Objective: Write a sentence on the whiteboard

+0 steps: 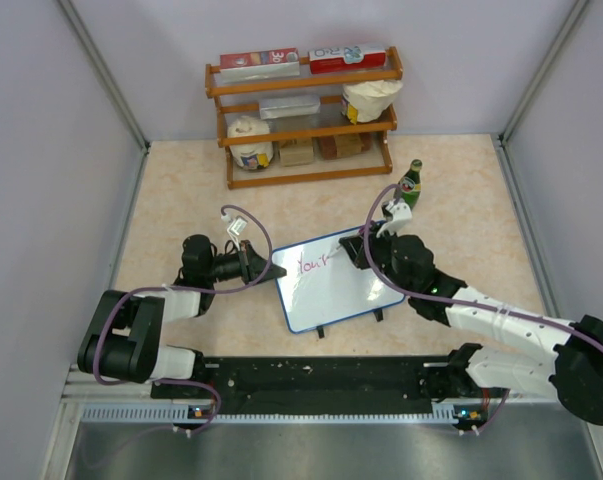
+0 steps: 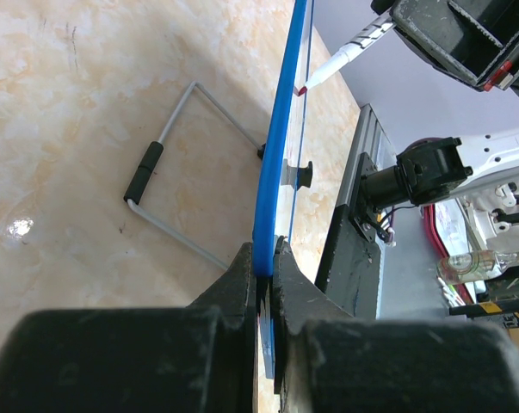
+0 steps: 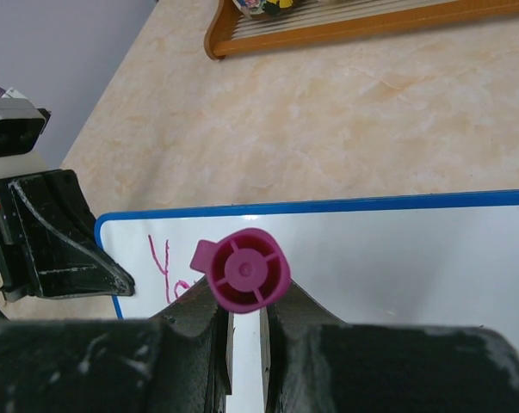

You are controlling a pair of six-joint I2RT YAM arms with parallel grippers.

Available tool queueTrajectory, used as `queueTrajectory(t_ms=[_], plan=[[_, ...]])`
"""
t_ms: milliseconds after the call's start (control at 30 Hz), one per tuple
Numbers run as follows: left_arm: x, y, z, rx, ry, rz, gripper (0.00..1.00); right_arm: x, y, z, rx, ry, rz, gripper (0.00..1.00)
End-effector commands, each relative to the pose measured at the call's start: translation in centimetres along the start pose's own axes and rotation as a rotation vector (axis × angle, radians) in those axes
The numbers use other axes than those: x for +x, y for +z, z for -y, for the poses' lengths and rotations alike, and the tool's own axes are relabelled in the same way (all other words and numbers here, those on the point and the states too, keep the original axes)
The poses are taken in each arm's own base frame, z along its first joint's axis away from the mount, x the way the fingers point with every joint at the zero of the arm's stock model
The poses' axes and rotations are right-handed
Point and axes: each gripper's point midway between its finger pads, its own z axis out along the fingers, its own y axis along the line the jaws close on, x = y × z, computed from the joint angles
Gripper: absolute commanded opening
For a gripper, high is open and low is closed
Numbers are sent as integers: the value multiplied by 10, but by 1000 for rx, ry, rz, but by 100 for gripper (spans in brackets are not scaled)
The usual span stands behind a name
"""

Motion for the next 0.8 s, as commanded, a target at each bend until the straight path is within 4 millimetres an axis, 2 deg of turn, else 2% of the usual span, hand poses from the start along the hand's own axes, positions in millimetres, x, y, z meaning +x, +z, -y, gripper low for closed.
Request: queueTrajectory(t_ms=[0,467,767], plan=[[1,2,-9,-23,66,-2,0,-18,-2,8,36,-8,58,0],[1,2,-10,-24,62,-4,0,-34,-11,-1,-2,-4,97,0],[2,2,-10,-24,61,-5,0,-18,-8,0,-13,-9,48,0]])
